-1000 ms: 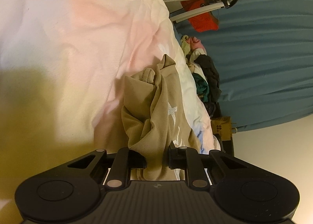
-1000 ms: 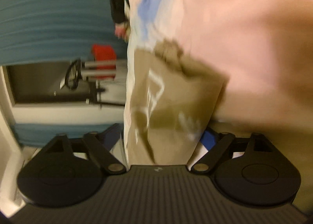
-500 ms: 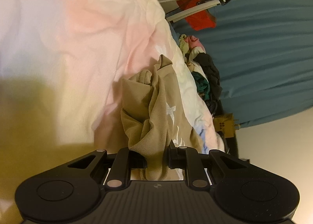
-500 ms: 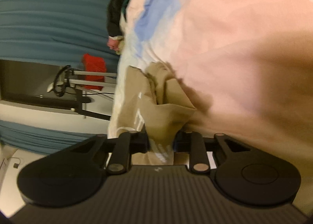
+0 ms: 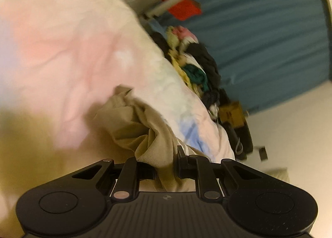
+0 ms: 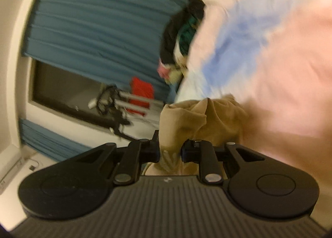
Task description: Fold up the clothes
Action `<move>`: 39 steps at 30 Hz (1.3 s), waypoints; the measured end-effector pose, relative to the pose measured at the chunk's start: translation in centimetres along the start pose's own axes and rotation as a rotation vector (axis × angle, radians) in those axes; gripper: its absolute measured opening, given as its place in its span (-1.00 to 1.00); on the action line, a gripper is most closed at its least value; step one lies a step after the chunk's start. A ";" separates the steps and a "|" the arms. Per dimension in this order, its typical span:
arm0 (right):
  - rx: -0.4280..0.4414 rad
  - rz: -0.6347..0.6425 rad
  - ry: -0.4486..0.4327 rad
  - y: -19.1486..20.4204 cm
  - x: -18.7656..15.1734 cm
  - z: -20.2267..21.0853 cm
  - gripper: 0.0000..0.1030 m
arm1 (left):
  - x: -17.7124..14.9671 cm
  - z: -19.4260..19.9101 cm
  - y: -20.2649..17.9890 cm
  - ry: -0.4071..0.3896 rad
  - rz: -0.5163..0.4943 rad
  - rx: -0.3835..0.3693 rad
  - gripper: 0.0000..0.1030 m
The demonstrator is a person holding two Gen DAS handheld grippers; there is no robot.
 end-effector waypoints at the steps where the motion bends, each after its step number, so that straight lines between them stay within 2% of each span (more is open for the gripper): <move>1: 0.010 -0.001 -0.018 0.4 1.1 -0.3 -0.58 | 0.1 -0.5 -1.2 0.008 -0.018 -0.011 -0.66; 7: 0.036 0.020 -0.146 1.9 8.3 -2.0 -0.59 | 0.1 -6.9 -9.1 0.062 -0.054 -0.092 -0.67; 12: 0.008 0.109 -0.214 2.5 15.6 -6.0 -0.59 | -1.1 -15.9 -17.2 0.084 -0.088 -0.160 -0.67; 18: -0.028 0.260 -0.269 2.8 23.0 -11.1 -0.59 | -2.1 -27.8 -26.2 0.104 -0.056 -0.284 -0.68; 21: -0.046 0.336 -0.295 3.0 26.7 -13.6 -0.59 | -3.5 -31.6 -28.3 0.105 -0.085 -0.341 -0.67; 23: -0.072 0.379 -0.300 2.2 28.4 -15.1 -0.59 | -5.1 -33.5 -28.0 0.113 -0.143 -0.328 -0.67; 24: -0.109 0.388 -0.279 0.3 28.0 -15.6 -0.59 | -6.0 -34.3 -26.9 0.132 -0.169 -0.312 -0.67; 27: -0.232 0.348 -0.181 -6.1 25.8 -16.0 -0.59 | -9.1 -35.8 -22.3 0.214 -0.237 -0.251 -0.67; 30: -0.333 0.316 -0.092 -11.1 22.5 -15.0 -0.59 | -11.6 -35.5 -16.8 0.295 -0.292 -0.183 -0.67; 32: -0.371 0.283 -0.056 -13.6 20.9 -14.2 -0.59 | -12.4 -35.6 -14.2 0.324 -0.346 -0.167 -0.64; 34: -0.395 0.250 -0.031 -15.1 19.8 -13.4 -0.59 | -12.5 -35.6 -12.8 0.325 -0.404 -0.148 -0.46; 35: -0.402 0.241 -0.021 -14.9 19.8 -13.2 -0.57 | -12.4 -35.4 -12.5 0.312 -0.424 -0.139 -0.28; 38: -0.425 0.214 0.007 -14.4 20.0 -12.7 -0.56 | -11.8 -34.1 -12.3 0.283 -0.479 -0.110 -0.07; 39: -0.439 0.217 0.016 -14.0 20.1 -12.5 -0.56 | -11.5 -33.4 -12.6 0.272 -0.500 -0.090 0.13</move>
Point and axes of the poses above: each gripper's, at about its wrist camera, not at the fingertips, and z roughly against the way its jaws point, y to its left, x to its top, the point moved 4 cm from there along -z, roughly the way its jaws point, and after that the axes turned 13 degrees about -y, right-handed, at the moved point
